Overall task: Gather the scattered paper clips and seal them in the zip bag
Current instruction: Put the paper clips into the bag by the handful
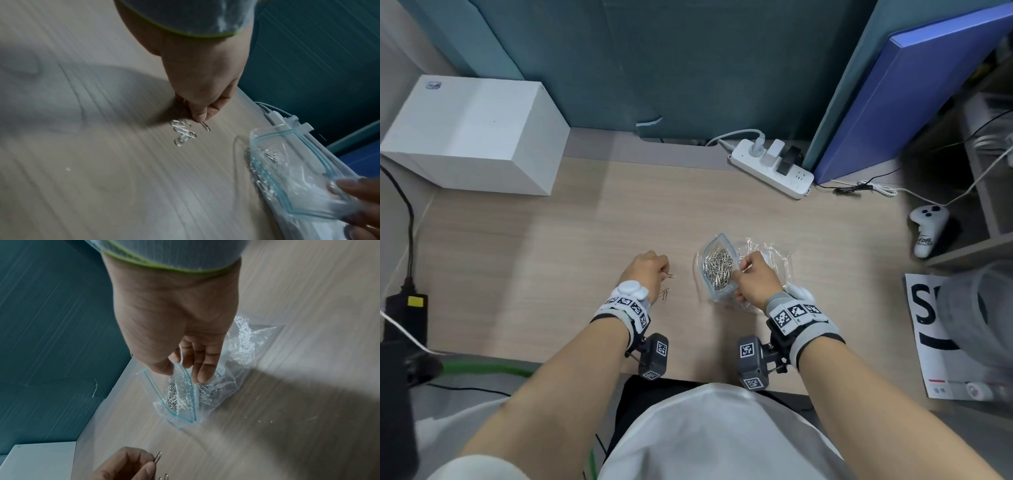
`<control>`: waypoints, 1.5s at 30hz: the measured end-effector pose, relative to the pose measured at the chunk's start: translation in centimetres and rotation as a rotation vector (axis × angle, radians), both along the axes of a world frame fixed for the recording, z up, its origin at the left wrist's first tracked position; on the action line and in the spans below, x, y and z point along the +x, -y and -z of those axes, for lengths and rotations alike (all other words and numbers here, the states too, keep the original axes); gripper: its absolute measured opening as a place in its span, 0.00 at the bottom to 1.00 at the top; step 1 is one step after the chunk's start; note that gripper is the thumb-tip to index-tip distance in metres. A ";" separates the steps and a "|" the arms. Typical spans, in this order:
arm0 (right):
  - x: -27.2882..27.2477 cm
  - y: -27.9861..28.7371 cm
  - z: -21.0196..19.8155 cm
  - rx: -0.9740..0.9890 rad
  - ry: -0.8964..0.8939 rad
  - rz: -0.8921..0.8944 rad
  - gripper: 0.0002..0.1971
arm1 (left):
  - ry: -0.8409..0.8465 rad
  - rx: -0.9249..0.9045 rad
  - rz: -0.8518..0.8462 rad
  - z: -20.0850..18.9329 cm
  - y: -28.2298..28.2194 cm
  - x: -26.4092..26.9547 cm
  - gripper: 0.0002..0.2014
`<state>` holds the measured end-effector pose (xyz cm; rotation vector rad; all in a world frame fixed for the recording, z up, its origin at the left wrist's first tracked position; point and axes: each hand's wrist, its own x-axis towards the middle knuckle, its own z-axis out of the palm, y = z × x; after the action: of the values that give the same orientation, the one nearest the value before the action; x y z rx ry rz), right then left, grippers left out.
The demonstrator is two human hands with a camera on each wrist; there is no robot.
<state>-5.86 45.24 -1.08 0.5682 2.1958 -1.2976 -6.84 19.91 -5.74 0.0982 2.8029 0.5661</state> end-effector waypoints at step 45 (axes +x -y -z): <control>-1.3 0.4 -0.6 0.012 0.000 -0.049 0.08 | 0.004 0.229 -0.018 -1.4 -5.5 -0.7 0.04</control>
<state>-7.13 44.82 -0.44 0.5162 2.2050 -1.2598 -7.57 25.44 -4.37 0.1176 2.7270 0.8890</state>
